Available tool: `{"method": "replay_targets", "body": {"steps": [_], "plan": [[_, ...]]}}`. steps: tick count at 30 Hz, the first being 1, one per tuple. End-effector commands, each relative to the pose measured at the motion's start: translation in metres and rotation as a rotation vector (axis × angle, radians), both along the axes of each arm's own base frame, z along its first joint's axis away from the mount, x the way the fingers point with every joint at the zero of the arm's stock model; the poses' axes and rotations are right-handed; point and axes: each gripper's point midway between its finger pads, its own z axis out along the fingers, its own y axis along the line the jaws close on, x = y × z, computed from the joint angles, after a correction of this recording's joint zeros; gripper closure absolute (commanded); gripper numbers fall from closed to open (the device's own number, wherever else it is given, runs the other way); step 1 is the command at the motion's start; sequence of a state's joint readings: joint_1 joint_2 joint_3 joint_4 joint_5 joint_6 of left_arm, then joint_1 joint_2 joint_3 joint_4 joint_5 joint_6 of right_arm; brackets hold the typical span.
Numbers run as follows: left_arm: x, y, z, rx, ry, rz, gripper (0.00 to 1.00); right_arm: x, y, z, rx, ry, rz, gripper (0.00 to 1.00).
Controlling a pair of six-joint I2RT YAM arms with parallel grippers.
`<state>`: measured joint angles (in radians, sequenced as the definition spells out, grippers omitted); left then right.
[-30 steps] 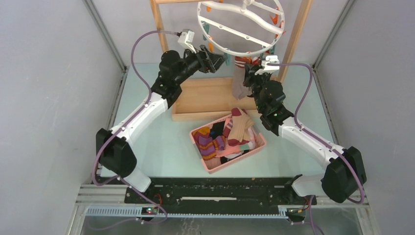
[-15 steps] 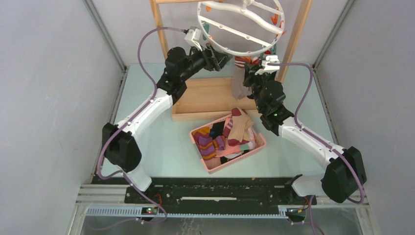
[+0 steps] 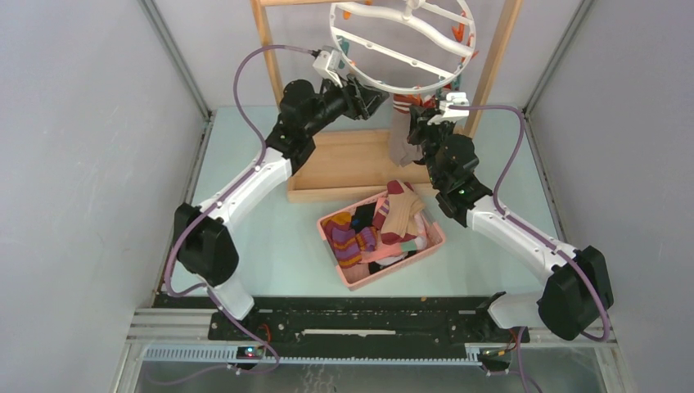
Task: Clip the socks to the hanger
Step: Open the clamp at the hanger.
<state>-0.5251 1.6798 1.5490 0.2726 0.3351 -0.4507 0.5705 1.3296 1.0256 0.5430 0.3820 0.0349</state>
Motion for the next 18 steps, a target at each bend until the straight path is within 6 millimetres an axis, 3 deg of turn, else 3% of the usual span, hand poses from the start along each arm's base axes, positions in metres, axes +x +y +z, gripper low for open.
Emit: {"method": "replay_targets", "body": {"steps": [1,12,18], "plan": [[-0.003,-0.004,0.038,-0.037,-0.138,0.003,0.37,-0.01,-0.008,0.025,0.057,-0.054,0.003,1.0],[-0.002,-0.003,0.048,-0.057,-0.194,0.032,0.37,-0.011,-0.009,0.026,0.059,-0.053,0.002,1.0],[-0.005,-0.005,0.05,-0.066,-0.199,0.021,0.54,-0.012,-0.01,0.026,0.061,-0.05,0.001,1.0]]}}
